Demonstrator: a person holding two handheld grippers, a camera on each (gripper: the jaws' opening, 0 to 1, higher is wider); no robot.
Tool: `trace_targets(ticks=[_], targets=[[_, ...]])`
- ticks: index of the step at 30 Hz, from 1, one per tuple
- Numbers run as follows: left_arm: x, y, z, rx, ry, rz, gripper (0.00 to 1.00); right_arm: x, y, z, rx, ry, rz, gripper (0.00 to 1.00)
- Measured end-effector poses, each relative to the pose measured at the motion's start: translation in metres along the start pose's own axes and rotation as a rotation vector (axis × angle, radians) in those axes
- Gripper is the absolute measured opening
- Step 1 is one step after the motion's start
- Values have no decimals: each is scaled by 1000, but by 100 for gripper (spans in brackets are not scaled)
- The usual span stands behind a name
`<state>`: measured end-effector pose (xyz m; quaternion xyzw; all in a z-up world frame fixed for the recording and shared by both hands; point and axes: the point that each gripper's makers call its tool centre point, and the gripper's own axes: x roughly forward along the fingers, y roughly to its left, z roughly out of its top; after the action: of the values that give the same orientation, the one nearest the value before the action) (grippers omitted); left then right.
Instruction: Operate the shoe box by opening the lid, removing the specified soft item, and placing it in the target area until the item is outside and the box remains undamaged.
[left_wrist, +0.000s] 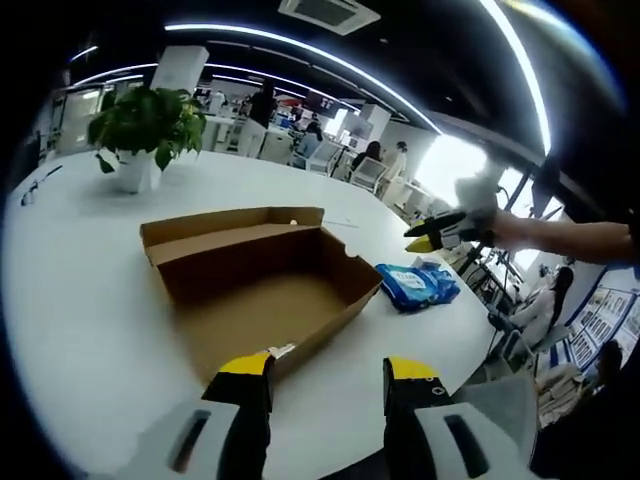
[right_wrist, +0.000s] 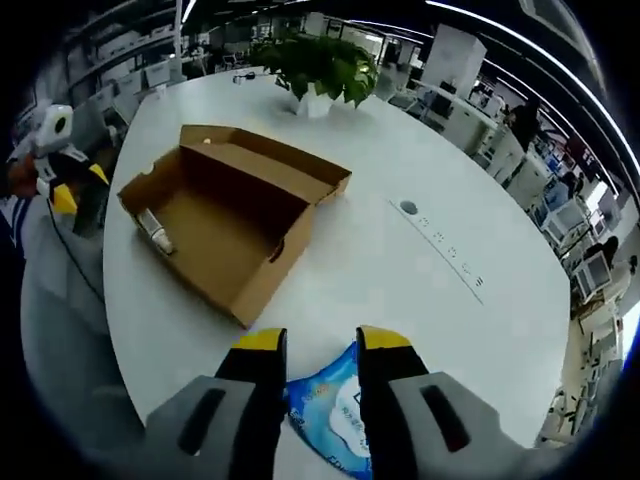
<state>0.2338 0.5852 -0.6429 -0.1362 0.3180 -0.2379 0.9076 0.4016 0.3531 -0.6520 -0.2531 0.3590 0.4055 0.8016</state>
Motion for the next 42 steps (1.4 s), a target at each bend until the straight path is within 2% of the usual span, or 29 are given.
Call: trace_targets(ticks=[7,12,21,28,30,35,38,42], targets=[[-8,12,-8,-10,7,16,44,6,38,1,-4,-16,68,25],[-6,16,-8,4,18,17,44,4,52,-4,14,-22,95,26],[2,24,5,64,34,1,44,-2,66,-17,65,-60,143,28],[15,38,12,228,120,-26,44,-13,72,-29,100,-81,135,31],[21,41,14,224,134,-35,44,-15,68,-32,105,-83,123,32],[35,46,17,253,169,-44,44,-24,65,-36,185,-124,97,32],[44,46,18,282,197,-60,44,-32,72,-40,275,-157,93,32],[57,51,12,309,258,-81,44,-38,77,-53,289,-153,88,34]])
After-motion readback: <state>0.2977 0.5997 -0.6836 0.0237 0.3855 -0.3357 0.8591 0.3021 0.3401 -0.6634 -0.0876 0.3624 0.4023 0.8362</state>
